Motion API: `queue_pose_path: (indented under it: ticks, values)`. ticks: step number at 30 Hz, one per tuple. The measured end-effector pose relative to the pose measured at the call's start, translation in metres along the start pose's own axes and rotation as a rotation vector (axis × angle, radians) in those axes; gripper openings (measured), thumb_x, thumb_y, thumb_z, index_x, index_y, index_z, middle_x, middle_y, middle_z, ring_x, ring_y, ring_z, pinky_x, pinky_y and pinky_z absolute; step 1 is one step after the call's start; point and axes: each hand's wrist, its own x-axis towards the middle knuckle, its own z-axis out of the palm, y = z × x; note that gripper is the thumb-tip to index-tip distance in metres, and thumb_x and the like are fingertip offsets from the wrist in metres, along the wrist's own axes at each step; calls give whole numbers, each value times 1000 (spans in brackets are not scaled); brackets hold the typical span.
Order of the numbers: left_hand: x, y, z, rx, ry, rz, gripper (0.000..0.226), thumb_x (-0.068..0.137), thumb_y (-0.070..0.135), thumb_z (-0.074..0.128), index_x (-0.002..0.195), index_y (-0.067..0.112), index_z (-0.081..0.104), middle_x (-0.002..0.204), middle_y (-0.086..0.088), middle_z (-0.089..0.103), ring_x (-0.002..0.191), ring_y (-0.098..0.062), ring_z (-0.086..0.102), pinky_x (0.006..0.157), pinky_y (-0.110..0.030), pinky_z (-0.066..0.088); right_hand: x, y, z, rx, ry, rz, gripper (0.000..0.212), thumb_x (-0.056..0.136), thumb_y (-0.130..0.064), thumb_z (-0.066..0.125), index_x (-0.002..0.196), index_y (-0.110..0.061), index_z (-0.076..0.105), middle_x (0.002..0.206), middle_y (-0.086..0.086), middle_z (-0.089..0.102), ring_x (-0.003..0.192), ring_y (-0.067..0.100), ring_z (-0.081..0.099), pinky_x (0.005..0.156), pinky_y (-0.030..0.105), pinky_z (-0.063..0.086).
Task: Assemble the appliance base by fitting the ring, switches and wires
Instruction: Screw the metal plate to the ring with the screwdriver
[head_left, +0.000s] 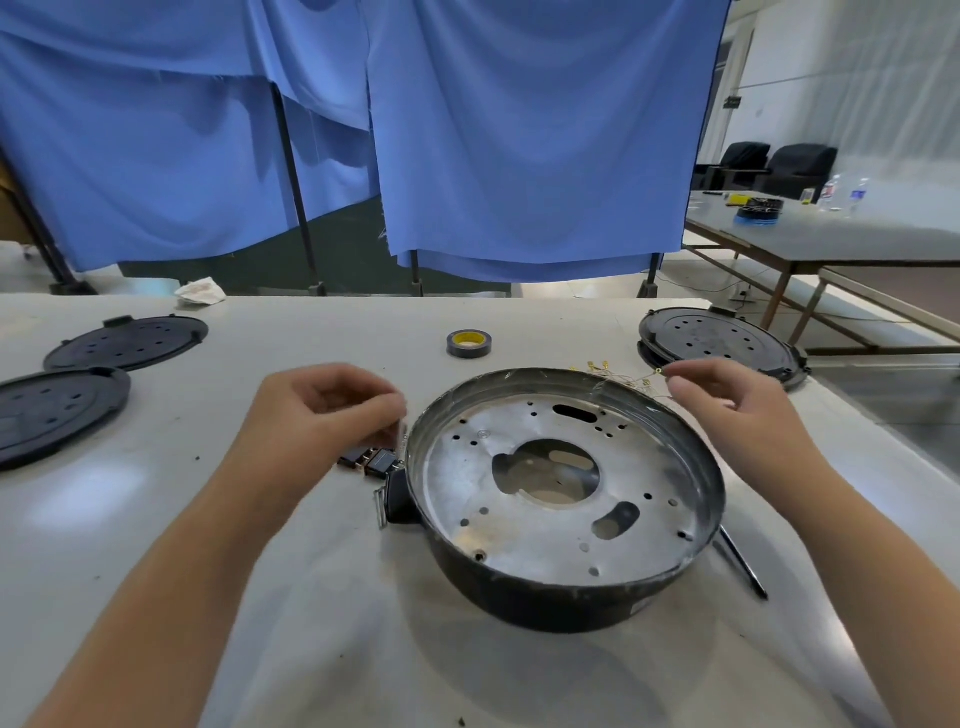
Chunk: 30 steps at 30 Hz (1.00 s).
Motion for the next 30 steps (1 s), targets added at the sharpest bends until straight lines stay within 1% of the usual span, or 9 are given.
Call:
queue_pose_path:
  ticks: [2,5,8,10,13,19,25,28,30]
  values:
    - [-7,7,19,-81,-81,41,16,76,0,72,69,14,76,66,-9,71,58,-16,68,56,-18,53,-9,-27,4,50,-45,-100,12,88,-20,65,93,-31,70,87,-16,71,84,0,65,69,8,47]
    - [-18,6,44,-72,-205,57,16,76,0,74,71,15,76,66,-6,72,59,-14,68,57,-17,52,-31,-63,22,174,-317,-179,14,84,-19,69,94,-29,72,87,-10,73,81,7,69,70,11,52]
    - [-26,0,55,-86,-231,94,14,74,1,76,74,16,77,71,-5,74,68,-14,72,63,-13,52,-51,-83,40,250,-528,-186,16,81,-16,72,95,-23,71,80,-8,72,69,4,69,48,6,46]
    - [-27,-3,56,-68,-196,125,14,74,6,76,75,20,77,74,-2,75,73,-13,73,66,-13,51,-55,-85,46,236,-540,-186,18,80,-10,73,95,-20,71,75,-12,71,64,-1,66,43,3,41]
    - [-28,-7,54,-8,-140,159,17,76,9,77,74,26,77,73,4,74,74,-9,71,67,-11,49,-57,-83,48,269,-541,-167,23,77,0,74,93,-16,72,77,-2,73,64,4,68,48,5,43]
    - [-33,-14,59,69,-95,265,11,74,18,75,75,29,76,72,10,73,75,-4,69,69,-10,48,-61,-73,57,329,-540,-80,20,79,4,71,94,-9,67,74,8,74,72,20,73,69,28,59]
    - [-31,-20,55,153,-110,277,15,75,18,81,78,32,75,76,15,73,82,-4,68,79,-18,50,-62,-73,59,307,-542,-51,18,79,5,70,90,-7,64,73,8,74,69,21,72,67,25,58]
    - [-27,-23,53,276,-113,290,6,74,34,74,80,33,73,92,19,70,100,-3,63,88,-19,45,-61,-72,60,252,-578,-46,15,79,5,70,88,-5,64,73,8,73,68,20,72,68,26,58]
    - [-22,-28,49,364,-119,274,19,78,39,65,96,34,69,107,22,63,113,0,54,96,-17,38,-61,-72,60,208,-601,-34,13,78,2,73,83,-4,63,73,7,73,68,19,72,68,26,58]
